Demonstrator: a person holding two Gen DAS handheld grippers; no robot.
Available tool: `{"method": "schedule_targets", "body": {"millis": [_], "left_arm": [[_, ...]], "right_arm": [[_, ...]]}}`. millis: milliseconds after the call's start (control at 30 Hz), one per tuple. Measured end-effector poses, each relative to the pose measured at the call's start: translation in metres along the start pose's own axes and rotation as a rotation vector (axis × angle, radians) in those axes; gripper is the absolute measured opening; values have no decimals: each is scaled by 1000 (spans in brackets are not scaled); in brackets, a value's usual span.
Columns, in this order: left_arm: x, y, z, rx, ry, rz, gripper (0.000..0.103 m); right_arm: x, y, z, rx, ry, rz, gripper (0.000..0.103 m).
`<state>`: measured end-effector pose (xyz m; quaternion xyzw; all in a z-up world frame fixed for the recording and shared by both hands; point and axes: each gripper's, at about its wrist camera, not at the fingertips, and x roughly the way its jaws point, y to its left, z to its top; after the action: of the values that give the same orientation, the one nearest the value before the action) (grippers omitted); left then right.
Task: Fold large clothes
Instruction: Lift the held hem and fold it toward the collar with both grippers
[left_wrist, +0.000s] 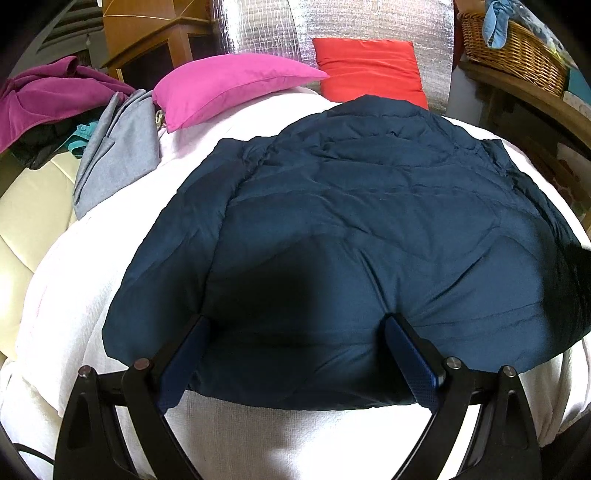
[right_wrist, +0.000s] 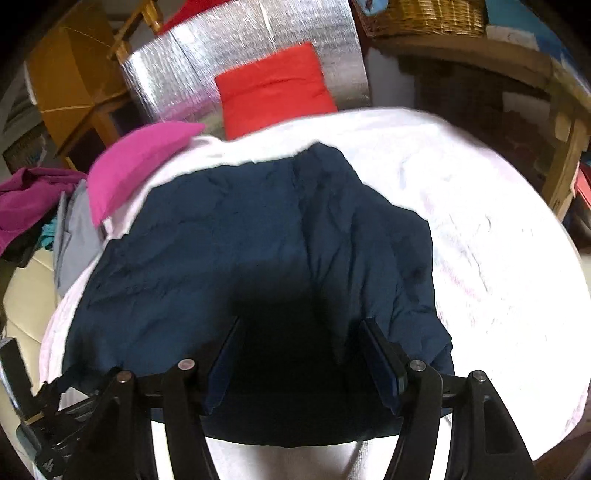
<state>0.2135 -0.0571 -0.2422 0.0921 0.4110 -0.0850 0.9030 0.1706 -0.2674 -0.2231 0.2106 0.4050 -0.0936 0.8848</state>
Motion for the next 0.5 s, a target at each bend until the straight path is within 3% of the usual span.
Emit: {"method": "schedule_targets", "body": {"millis": [67, 267, 367, 500], "left_arm": [[0, 1, 0, -1, 1, -4, 96], [-3, 3, 0, -10, 2, -12, 96], [-14, 8, 2, -18, -21, -13, 96], [-33, 24, 9, -53, -71, -15, 96]], "right_arm": [[11, -2, 0, 13, 41, -2, 68], [9, 3, 1, 0, 32, -19, 70], [-4, 7, 2, 12, -19, 14, 70], [-34, 10, 9, 0, -163, 34, 70]]}}
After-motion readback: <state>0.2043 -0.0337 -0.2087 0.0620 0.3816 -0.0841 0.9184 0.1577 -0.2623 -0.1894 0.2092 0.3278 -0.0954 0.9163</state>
